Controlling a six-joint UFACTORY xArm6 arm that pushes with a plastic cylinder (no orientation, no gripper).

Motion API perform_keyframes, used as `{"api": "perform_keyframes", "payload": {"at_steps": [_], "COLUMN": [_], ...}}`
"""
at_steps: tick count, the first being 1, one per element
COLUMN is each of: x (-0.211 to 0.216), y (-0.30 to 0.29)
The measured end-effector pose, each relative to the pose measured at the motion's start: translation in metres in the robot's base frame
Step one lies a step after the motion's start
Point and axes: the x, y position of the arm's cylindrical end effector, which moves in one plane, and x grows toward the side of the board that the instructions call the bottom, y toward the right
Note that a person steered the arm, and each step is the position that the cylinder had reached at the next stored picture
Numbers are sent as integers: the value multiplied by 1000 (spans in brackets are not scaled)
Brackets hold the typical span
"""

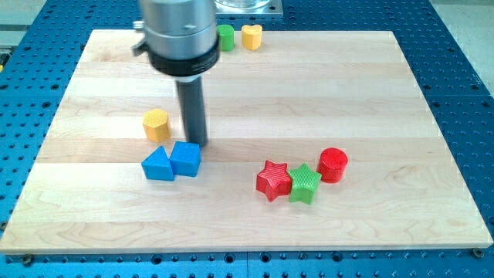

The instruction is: Move the hexagon diagonally to the red circle

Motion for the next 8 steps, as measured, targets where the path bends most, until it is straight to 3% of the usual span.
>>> {"api": "perform_keyframes", "payload": {"at_steps": [3,6,7,8], "x": [22,-26,0,-21], "y": [-128,-106,-94,-36]}}
